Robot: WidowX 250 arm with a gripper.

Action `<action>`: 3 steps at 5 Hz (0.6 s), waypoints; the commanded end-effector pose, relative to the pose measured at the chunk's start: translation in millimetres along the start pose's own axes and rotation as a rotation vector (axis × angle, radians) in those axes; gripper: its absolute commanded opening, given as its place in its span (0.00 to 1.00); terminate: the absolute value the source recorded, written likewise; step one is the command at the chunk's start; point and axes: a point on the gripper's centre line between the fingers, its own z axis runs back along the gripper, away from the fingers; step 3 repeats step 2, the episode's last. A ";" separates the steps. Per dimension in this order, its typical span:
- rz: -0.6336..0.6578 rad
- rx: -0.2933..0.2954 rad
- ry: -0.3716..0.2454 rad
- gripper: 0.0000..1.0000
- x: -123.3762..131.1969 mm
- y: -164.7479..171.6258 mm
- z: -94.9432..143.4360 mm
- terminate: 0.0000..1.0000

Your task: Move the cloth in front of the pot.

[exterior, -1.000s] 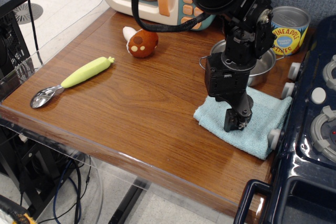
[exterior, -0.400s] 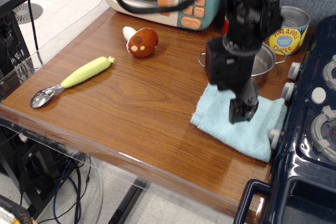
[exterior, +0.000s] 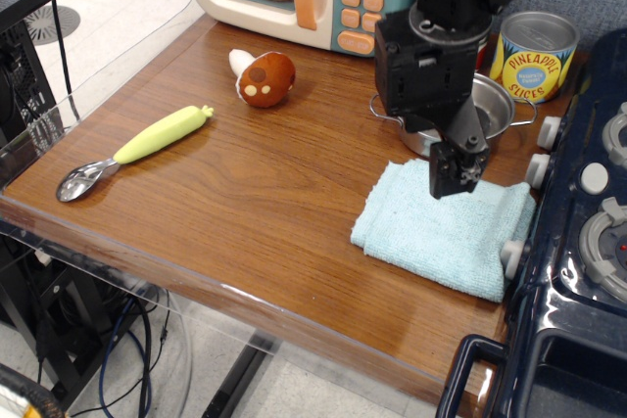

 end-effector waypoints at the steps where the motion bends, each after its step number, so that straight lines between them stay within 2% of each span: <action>1: 0.006 -0.038 0.041 1.00 0.1 -3.2 19.0 0.00; 2: 0.006 -0.038 0.041 1.00 0.1 -3.2 19.0 1.00; 3: 0.006 -0.038 0.041 1.00 0.1 -3.2 19.0 1.00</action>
